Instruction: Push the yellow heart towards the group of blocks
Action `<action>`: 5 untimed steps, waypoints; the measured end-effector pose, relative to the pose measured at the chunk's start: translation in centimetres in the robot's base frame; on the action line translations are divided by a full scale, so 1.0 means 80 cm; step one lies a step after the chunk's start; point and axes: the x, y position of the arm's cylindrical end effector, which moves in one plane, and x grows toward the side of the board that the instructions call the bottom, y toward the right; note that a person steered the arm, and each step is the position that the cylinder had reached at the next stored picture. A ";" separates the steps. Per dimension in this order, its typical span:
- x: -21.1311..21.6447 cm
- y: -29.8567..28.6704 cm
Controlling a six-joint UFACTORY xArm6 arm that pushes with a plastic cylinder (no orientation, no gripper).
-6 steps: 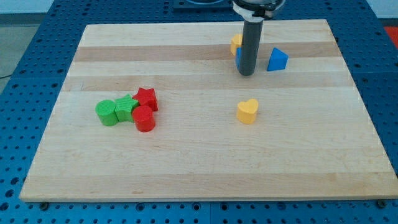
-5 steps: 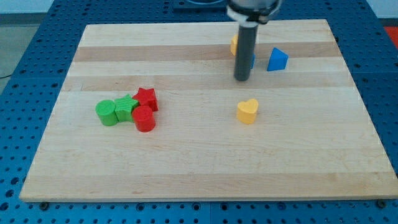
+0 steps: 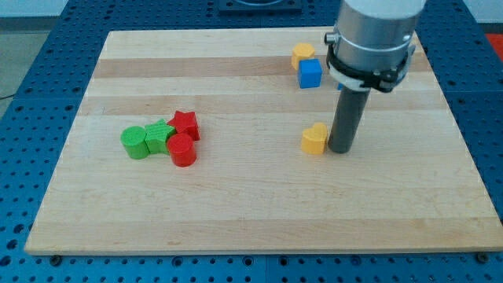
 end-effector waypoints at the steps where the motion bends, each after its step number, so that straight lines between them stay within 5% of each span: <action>1: 0.035 -0.013; 2: 0.096 -0.020; 5: -0.011 -0.020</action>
